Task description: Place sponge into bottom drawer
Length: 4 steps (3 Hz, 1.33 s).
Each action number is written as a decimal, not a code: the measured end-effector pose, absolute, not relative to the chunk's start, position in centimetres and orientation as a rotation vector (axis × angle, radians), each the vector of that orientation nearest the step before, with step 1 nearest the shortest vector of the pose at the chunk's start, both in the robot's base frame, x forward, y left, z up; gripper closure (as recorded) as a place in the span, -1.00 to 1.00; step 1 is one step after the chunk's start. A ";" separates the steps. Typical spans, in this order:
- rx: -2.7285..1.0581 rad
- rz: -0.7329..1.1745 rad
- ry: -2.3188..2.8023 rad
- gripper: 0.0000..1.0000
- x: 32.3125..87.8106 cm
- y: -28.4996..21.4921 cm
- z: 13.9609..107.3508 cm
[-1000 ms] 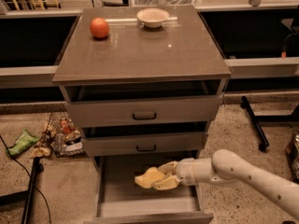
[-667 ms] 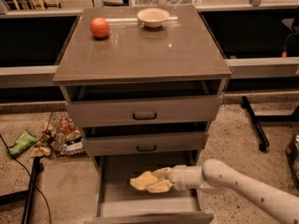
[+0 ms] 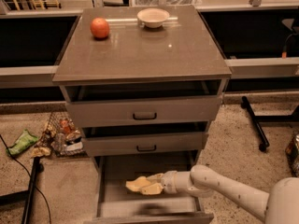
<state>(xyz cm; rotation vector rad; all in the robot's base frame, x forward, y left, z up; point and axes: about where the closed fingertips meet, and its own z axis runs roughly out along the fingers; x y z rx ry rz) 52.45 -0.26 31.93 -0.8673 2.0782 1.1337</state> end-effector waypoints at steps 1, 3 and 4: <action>-0.831 1.169 2.133 1.00 53.1 0.4 28.3; -0.784 1.129 2.158 1.00 54.1 0.5 26.6; -0.733 1.062 2.194 1.00 55.7 0.3 23.7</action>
Offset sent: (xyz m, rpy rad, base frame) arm 0.0046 0.0057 -0.0305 -0.0009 0.0573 -0.0075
